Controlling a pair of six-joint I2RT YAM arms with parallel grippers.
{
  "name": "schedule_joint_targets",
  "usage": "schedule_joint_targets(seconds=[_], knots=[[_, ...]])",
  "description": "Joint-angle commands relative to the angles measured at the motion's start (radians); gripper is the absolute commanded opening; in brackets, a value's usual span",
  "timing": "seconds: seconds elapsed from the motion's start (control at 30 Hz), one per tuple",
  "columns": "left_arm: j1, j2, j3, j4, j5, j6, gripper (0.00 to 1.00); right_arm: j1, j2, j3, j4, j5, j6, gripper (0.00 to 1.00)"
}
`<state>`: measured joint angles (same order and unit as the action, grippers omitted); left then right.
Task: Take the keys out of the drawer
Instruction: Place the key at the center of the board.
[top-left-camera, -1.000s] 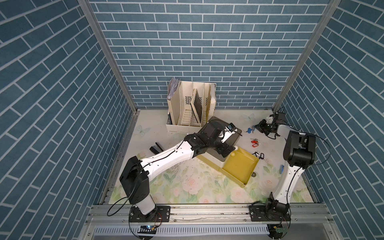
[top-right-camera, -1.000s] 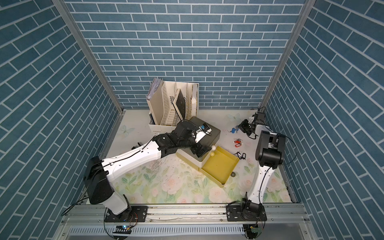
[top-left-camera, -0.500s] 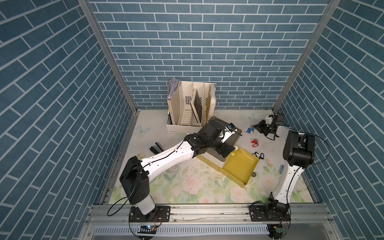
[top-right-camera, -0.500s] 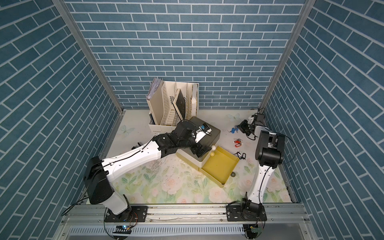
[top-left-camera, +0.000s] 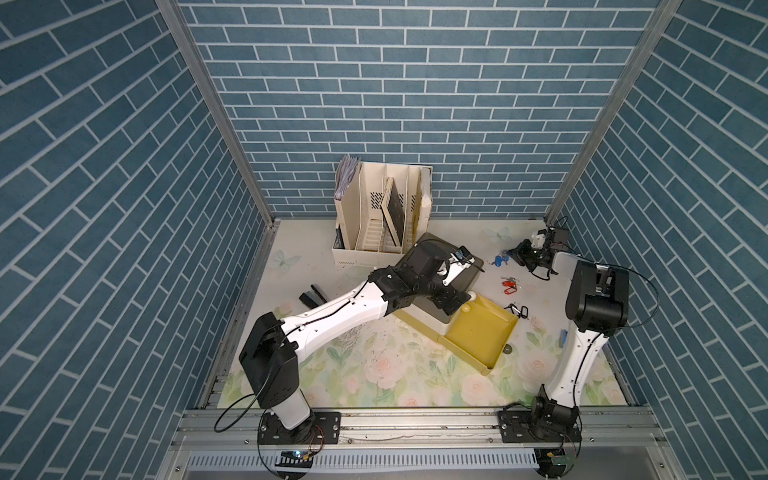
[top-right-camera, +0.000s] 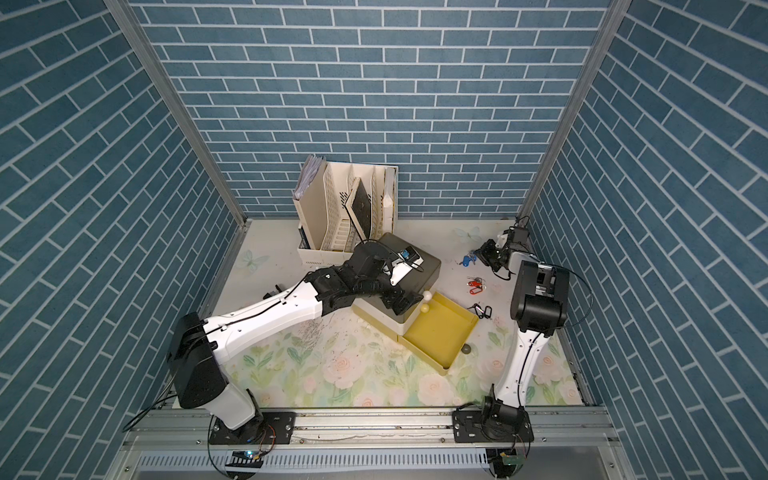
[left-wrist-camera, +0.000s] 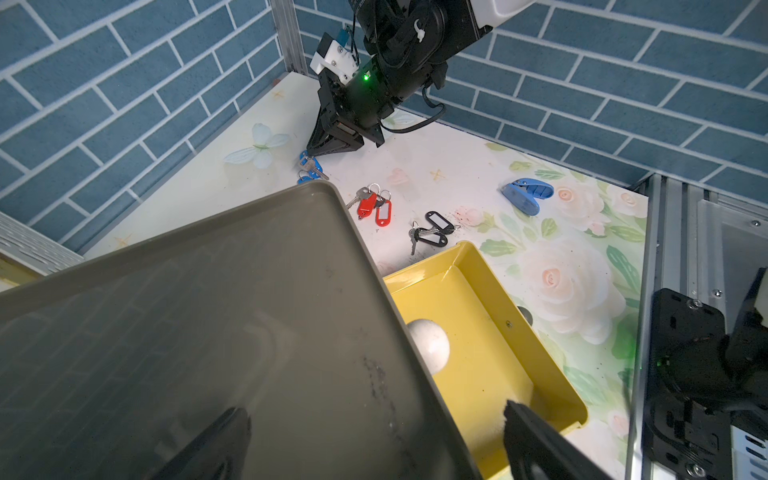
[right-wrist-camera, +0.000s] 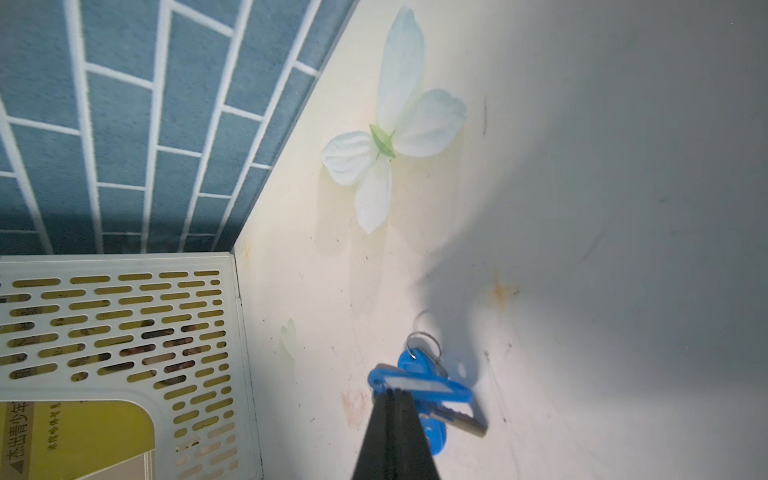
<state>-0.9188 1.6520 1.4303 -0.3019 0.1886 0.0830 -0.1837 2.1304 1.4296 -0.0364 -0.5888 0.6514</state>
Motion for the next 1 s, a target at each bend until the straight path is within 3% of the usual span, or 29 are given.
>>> schedule_joint_targets(seconds=[0.0, 0.5, 0.7, 0.97], knots=[[-0.006, 0.008, 0.016, -0.013, 0.015, -0.008, 1.0, -0.008, 0.003, -0.024, -0.014, 0.02, 0.022, 0.0], [-0.01, -0.043, -0.053, 0.044, 0.029, -0.044, 1.0, 0.027, -0.333, -0.256, 0.055, -0.046, 0.072, 0.0], [-0.011, -0.057, -0.07, 0.047, 0.029, -0.048, 1.0, 0.064, -0.355, -0.326, 0.075, -0.049, 0.085, 0.0], [-0.011, -0.074, -0.095, 0.05, 0.015, -0.046, 1.0, 0.074, -0.261, -0.332, 0.105, -0.049, 0.086, 0.0]])
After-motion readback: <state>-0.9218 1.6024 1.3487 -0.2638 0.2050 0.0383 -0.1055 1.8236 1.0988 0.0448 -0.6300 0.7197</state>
